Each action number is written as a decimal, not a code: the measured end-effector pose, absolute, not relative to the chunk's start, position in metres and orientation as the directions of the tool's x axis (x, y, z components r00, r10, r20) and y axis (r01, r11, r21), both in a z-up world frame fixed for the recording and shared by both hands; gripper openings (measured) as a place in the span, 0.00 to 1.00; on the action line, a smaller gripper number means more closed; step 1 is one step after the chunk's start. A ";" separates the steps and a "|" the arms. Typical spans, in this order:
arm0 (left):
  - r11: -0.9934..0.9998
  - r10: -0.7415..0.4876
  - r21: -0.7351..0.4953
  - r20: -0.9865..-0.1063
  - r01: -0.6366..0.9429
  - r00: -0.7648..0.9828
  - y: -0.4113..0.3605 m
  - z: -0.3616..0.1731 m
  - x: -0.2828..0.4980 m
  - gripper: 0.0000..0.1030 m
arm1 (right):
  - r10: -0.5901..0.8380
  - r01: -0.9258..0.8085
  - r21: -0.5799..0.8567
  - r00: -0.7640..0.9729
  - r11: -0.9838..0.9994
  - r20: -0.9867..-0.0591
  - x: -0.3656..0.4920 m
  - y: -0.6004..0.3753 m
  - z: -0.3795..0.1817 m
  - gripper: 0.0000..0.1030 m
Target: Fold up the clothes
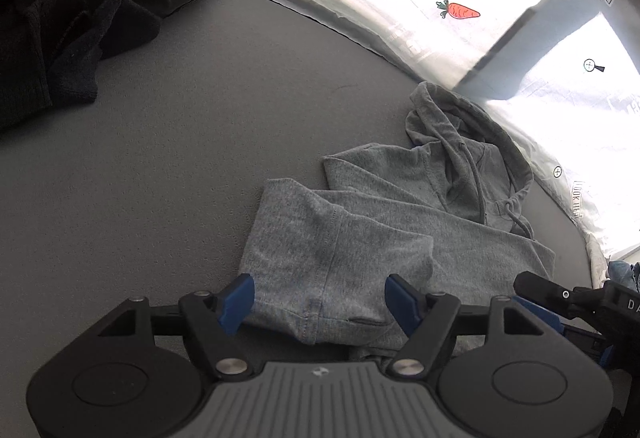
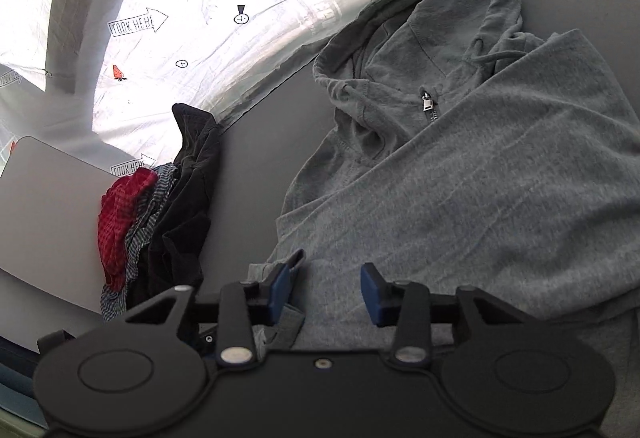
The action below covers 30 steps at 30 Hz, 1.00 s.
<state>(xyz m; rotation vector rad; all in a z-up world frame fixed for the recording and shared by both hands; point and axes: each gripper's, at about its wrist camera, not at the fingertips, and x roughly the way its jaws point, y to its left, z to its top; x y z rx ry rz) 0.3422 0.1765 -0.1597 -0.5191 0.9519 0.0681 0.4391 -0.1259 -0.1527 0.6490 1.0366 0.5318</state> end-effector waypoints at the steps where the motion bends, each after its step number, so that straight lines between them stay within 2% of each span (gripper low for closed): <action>1: 0.878 -0.167 -0.390 -0.794 -0.279 0.584 0.177 -0.161 0.342 0.71 | 0.693 -0.089 0.728 0.402 0.680 -0.598 0.442 -0.121 -0.156 0.37; 6: 0.887 -0.168 -0.374 -0.808 -0.271 0.565 0.173 -0.170 0.350 0.73 | 0.768 -0.039 0.808 0.341 0.587 -0.542 0.453 -0.100 -0.171 0.40; 13: 0.896 -0.161 -0.358 -0.815 -0.265 0.556 0.169 -0.173 0.359 0.76 | 0.783 -0.037 0.809 0.279 0.587 -0.556 0.463 -0.077 -0.181 0.39; 14: 0.895 -0.161 -0.358 -0.815 -0.265 0.556 0.169 -0.173 0.358 0.76 | 0.780 -0.027 0.807 0.277 0.590 -0.561 0.464 -0.074 -0.183 0.33; 15: 0.895 -0.160 -0.357 -0.816 -0.266 0.556 0.169 -0.173 0.358 0.76 | 0.780 -0.027 0.806 0.275 0.591 -0.562 0.465 -0.074 -0.184 0.17; 17: 0.896 -0.157 -0.354 -0.817 -0.268 0.554 0.169 -0.173 0.358 0.76 | 0.781 -0.028 0.806 0.270 0.591 -0.563 0.466 -0.073 -0.185 0.06; 30: 0.920 -0.100 -0.292 -0.819 -0.260 0.565 0.151 -0.158 0.351 0.76 | 0.740 -0.112 0.781 0.426 0.615 -0.521 0.441 -0.131 -0.147 0.03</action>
